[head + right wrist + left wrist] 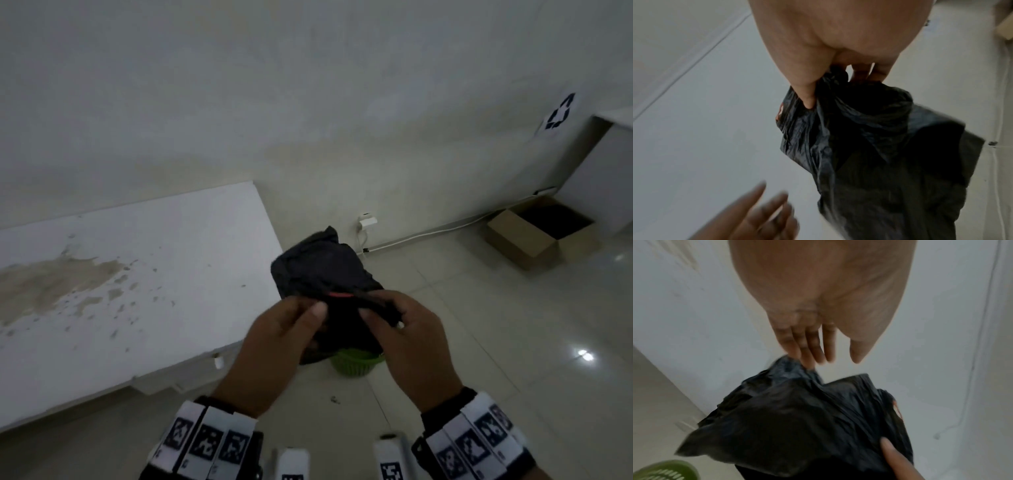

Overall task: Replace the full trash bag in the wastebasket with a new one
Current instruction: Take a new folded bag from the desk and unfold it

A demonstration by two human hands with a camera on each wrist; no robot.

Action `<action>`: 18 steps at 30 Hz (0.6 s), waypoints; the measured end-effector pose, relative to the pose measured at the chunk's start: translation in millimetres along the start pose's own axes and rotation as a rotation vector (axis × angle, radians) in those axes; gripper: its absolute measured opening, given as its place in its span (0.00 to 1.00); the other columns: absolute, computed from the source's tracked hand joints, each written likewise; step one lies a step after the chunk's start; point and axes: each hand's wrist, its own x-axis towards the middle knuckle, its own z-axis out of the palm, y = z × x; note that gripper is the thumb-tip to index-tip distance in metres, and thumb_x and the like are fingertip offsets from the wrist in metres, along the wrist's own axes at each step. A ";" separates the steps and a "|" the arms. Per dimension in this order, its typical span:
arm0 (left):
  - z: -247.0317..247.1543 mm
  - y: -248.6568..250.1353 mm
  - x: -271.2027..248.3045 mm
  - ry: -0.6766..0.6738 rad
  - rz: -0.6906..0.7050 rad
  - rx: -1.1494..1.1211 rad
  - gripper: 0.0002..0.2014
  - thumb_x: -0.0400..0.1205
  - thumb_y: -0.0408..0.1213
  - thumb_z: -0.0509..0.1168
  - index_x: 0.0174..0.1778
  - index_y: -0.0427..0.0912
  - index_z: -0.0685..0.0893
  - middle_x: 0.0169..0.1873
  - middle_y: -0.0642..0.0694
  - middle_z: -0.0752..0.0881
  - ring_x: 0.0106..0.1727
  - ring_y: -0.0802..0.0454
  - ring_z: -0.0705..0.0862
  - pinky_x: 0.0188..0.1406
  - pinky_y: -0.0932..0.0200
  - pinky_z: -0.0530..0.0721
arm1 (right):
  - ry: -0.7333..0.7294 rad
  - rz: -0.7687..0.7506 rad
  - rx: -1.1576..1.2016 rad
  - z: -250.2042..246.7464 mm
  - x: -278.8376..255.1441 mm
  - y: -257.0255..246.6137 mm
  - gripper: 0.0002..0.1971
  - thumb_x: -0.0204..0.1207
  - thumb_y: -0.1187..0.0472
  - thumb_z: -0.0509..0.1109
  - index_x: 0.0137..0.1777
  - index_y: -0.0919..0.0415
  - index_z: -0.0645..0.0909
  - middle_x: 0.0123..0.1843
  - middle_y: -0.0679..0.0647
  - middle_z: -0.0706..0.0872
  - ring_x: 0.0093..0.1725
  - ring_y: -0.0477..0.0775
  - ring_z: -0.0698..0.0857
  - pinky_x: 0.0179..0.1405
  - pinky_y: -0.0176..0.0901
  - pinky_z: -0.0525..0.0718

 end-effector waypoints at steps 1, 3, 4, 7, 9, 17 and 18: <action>13.5 6.6 2.3 -0.050 -0.033 -0.090 0.19 0.81 0.58 0.69 0.53 0.45 0.90 0.47 0.46 0.93 0.52 0.48 0.91 0.56 0.42 0.89 | -0.052 -0.060 -0.011 0.1 -1.4 -1.2 0.12 0.76 0.54 0.76 0.53 0.35 0.82 0.51 0.36 0.88 0.52 0.36 0.86 0.50 0.25 0.81; 34.3 14.3 10.6 -0.039 -0.075 -0.208 0.17 0.81 0.54 0.70 0.58 0.46 0.89 0.51 0.45 0.93 0.56 0.46 0.91 0.59 0.40 0.88 | -0.122 -0.168 -0.048 0.3 -2.9 -1.6 0.16 0.74 0.50 0.74 0.63 0.41 0.82 0.58 0.35 0.84 0.59 0.38 0.84 0.58 0.27 0.80; 40.3 16.0 16.1 0.017 -0.074 -0.227 0.13 0.83 0.48 0.69 0.59 0.47 0.89 0.52 0.45 0.93 0.57 0.46 0.91 0.60 0.39 0.88 | -0.138 -0.212 -0.061 -1.6 -2.3 -0.2 0.19 0.75 0.49 0.72 0.66 0.44 0.81 0.60 0.34 0.83 0.61 0.39 0.83 0.61 0.29 0.79; 43.3 16.3 30.9 0.134 -0.108 -0.289 0.11 0.87 0.37 0.64 0.60 0.44 0.89 0.51 0.42 0.94 0.54 0.43 0.92 0.56 0.39 0.90 | -0.143 -0.152 0.029 -15.9 6.5 9.5 0.16 0.77 0.53 0.71 0.65 0.43 0.82 0.59 0.39 0.87 0.60 0.39 0.85 0.60 0.32 0.82; 40.5 15.8 41.0 0.140 -0.171 -0.393 0.11 0.88 0.36 0.62 0.60 0.41 0.88 0.50 0.41 0.94 0.52 0.42 0.93 0.48 0.45 0.92 | -0.055 -0.049 0.032 -28.5 15.8 22.0 0.14 0.79 0.60 0.73 0.60 0.41 0.85 0.55 0.40 0.90 0.55 0.40 0.87 0.55 0.34 0.85; 36.1 7.7 99.1 0.115 -0.207 -0.354 0.09 0.88 0.35 0.62 0.56 0.39 0.88 0.48 0.42 0.93 0.48 0.47 0.93 0.37 0.57 0.90 | 0.245 0.117 -0.495 -65.6 69.0 59.1 0.10 0.73 0.46 0.71 0.50 0.47 0.86 0.64 0.49 0.79 0.67 0.52 0.78 0.67 0.55 0.78; 37.8 7.4 107.6 0.066 -0.183 -0.300 0.10 0.88 0.35 0.62 0.56 0.40 0.88 0.49 0.42 0.93 0.50 0.46 0.92 0.39 0.57 0.90 | 0.235 0.067 -0.395 -64.4 76.4 56.0 0.14 0.73 0.44 0.69 0.53 0.49 0.84 0.66 0.48 0.75 0.70 0.48 0.74 0.71 0.50 0.74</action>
